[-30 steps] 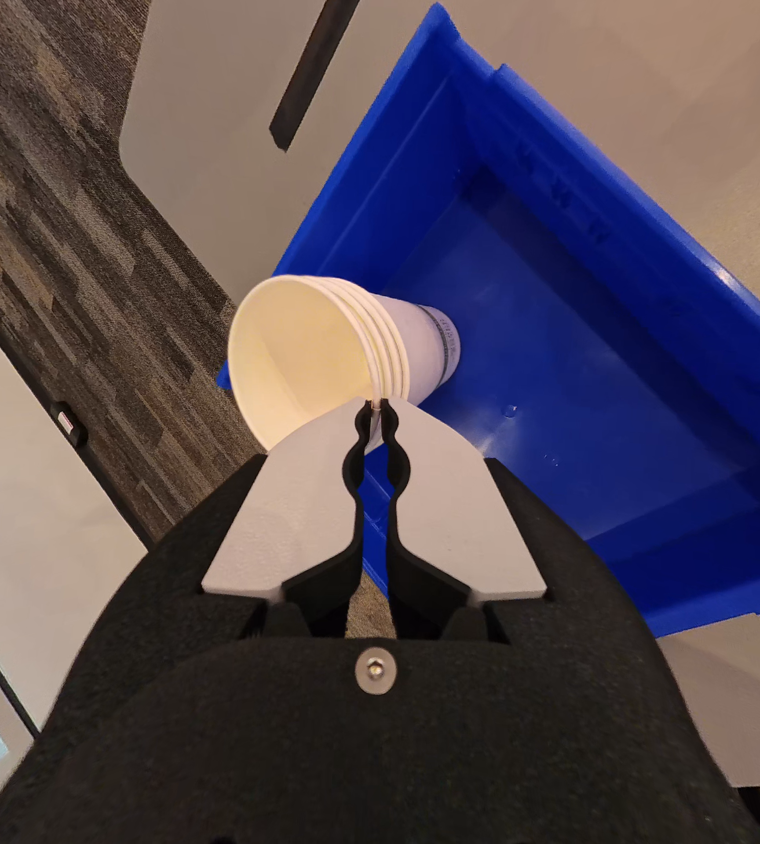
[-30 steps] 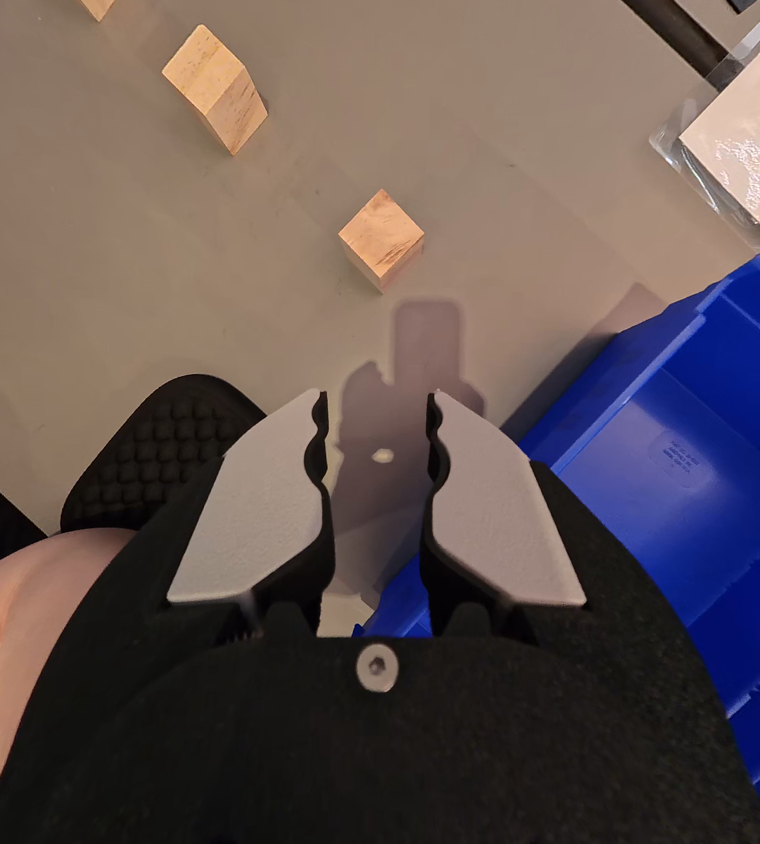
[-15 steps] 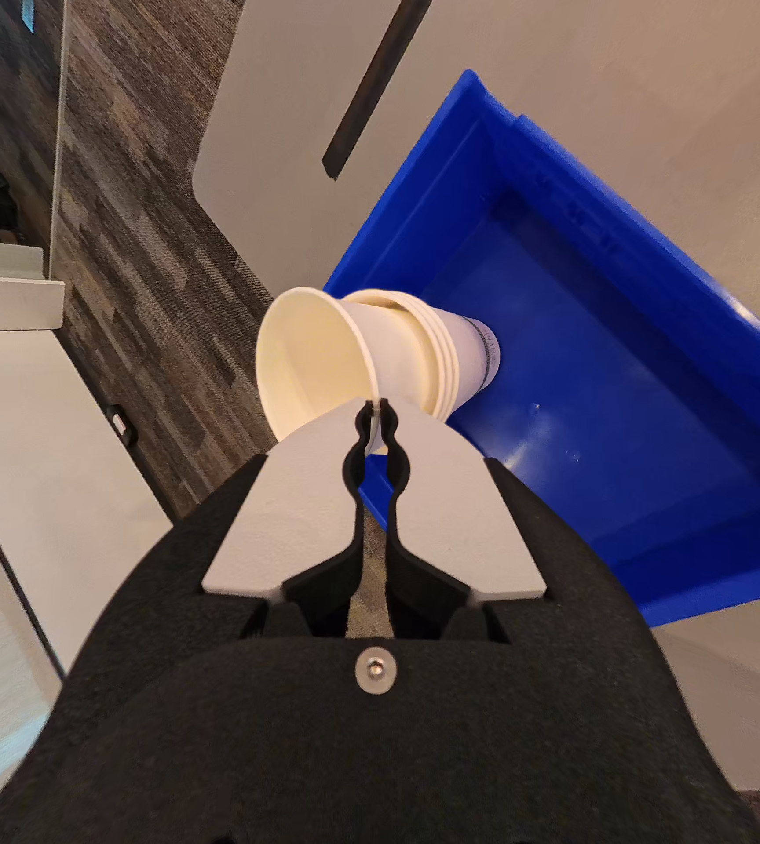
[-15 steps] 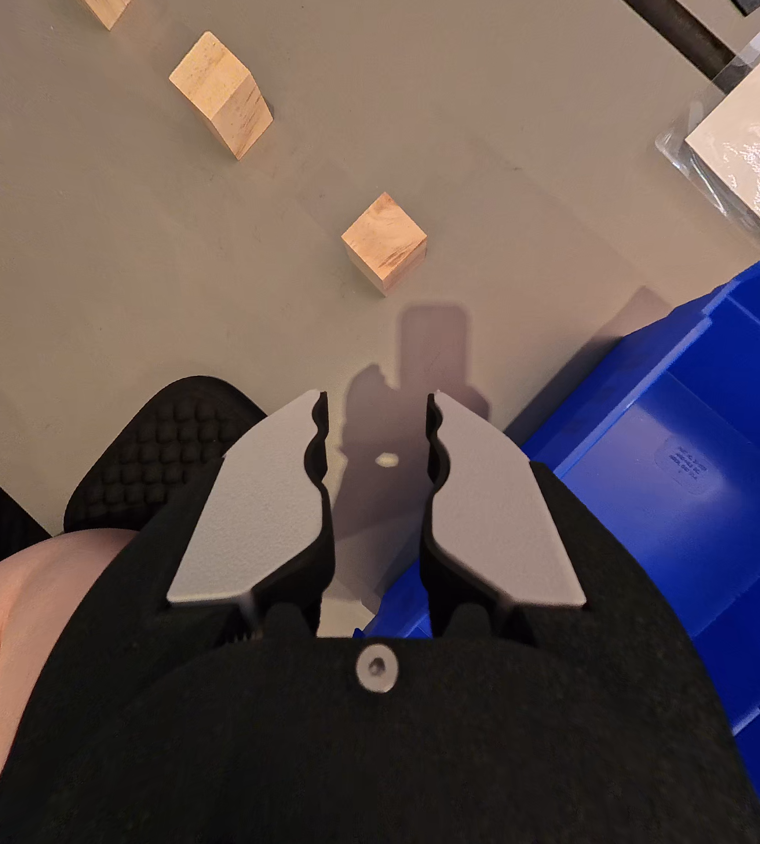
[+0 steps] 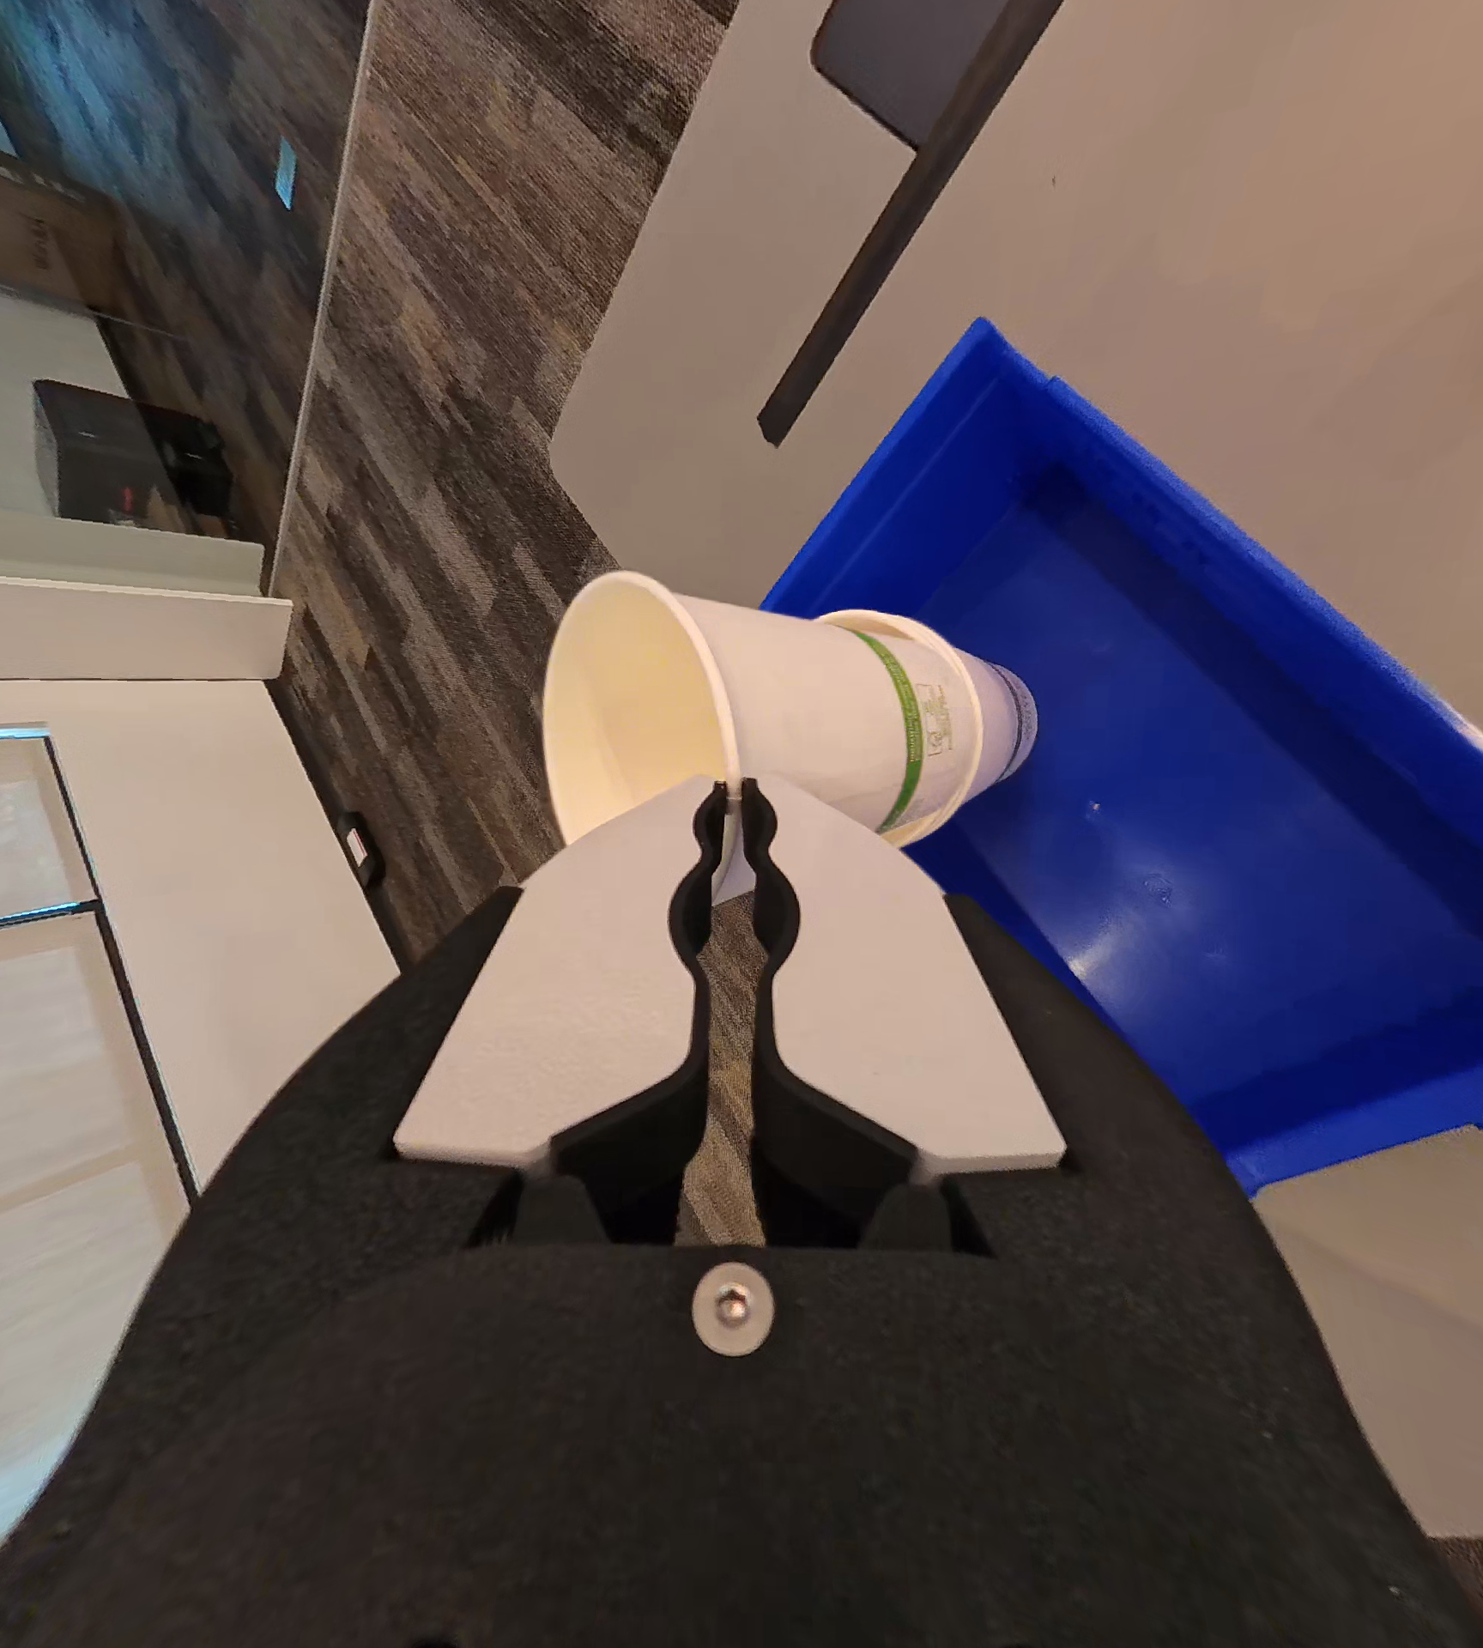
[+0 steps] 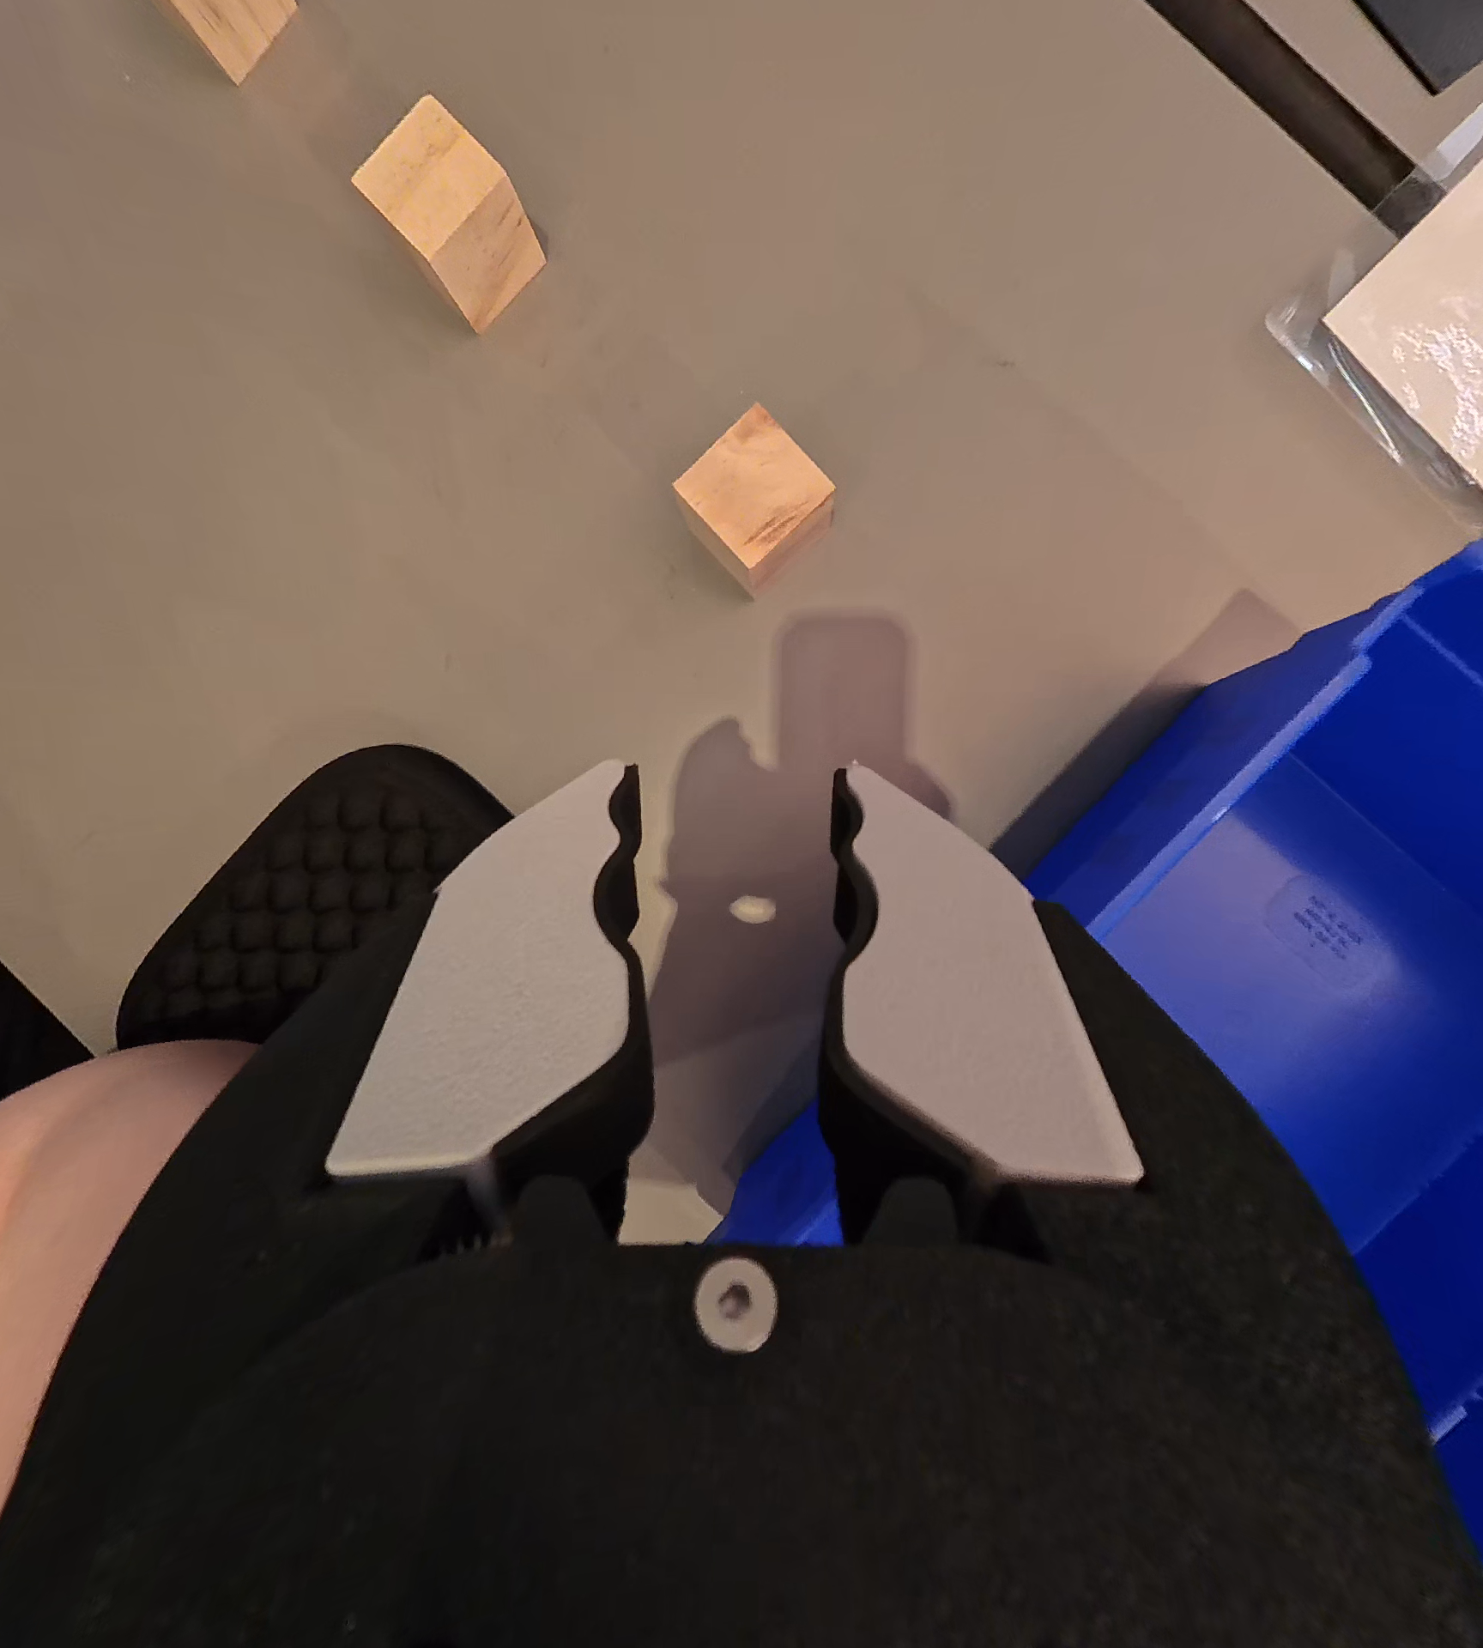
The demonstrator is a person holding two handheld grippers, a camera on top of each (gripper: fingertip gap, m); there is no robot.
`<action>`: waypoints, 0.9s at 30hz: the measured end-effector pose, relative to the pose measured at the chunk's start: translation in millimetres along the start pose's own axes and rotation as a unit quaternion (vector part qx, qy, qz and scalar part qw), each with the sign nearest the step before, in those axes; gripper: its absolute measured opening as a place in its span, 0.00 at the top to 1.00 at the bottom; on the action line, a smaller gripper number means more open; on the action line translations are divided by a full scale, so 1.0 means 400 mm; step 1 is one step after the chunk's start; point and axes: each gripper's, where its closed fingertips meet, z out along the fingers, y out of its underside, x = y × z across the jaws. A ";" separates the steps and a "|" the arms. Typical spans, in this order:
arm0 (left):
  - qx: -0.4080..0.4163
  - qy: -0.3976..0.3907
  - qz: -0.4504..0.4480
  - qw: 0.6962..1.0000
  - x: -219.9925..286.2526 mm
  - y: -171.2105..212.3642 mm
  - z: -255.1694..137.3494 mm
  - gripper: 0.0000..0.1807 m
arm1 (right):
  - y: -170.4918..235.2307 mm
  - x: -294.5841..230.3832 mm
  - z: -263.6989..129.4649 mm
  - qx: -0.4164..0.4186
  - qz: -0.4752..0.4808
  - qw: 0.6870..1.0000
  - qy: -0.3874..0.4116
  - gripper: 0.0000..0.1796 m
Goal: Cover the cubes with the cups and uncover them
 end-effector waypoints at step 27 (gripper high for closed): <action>0.107 0.028 0.068 0.991 0.064 -0.349 -0.250 0.98 | -0.422 -0.292 -0.008 0.232 -0.234 0.941 -0.077 0.76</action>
